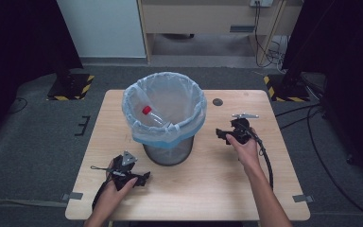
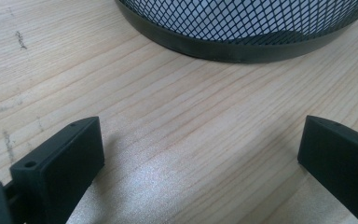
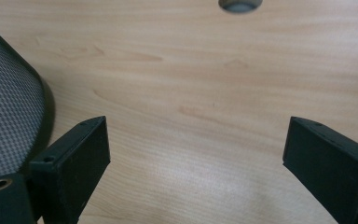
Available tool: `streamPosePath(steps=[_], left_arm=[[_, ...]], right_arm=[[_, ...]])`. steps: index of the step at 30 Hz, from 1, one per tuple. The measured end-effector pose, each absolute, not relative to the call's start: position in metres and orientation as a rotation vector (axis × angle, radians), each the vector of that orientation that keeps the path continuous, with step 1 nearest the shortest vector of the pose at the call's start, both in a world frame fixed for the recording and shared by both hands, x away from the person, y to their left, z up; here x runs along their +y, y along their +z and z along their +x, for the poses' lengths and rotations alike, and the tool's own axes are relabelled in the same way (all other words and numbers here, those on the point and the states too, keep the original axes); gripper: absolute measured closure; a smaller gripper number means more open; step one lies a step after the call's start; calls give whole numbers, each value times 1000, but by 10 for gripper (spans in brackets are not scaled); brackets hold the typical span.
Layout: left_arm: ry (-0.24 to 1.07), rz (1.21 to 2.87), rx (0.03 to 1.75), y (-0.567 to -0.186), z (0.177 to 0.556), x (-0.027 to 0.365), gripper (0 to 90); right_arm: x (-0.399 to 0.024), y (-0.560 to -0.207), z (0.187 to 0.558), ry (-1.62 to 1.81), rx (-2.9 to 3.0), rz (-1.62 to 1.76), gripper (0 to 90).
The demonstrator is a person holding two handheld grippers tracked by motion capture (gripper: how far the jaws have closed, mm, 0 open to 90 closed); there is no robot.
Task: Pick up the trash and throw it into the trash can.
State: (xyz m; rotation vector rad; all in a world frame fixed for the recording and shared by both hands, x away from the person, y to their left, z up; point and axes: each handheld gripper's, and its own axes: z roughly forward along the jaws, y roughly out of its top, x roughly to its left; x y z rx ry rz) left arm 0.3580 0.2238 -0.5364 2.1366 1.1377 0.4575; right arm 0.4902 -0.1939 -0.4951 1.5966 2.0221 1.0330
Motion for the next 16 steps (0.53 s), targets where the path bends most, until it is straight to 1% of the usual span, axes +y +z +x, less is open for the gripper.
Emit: streamPosePath(steps=[7,8,9,11,15,16], left_arm=[[458,2136,1138,-536,358,224,0],[458,2136,1138,-536,358,224,0],[458,2136,1138,-536,358,224,0],[457,2137,1138,-536,358,224,0],[458,2136,1138,-536,358,224,0],[458,2136,1138,-536,358,224,0]], right_arm=[[-184,-520,490,938,2036,1617,70],[-181,-528,490,896,2040,1622,74],[-181,-528,490,896,2040,1622,74],[-177,-536,488,832,2036,1558,69],[-175,-540,487,847,2013,1516,48],[-175,-540,487,845,2016,1519,27]])
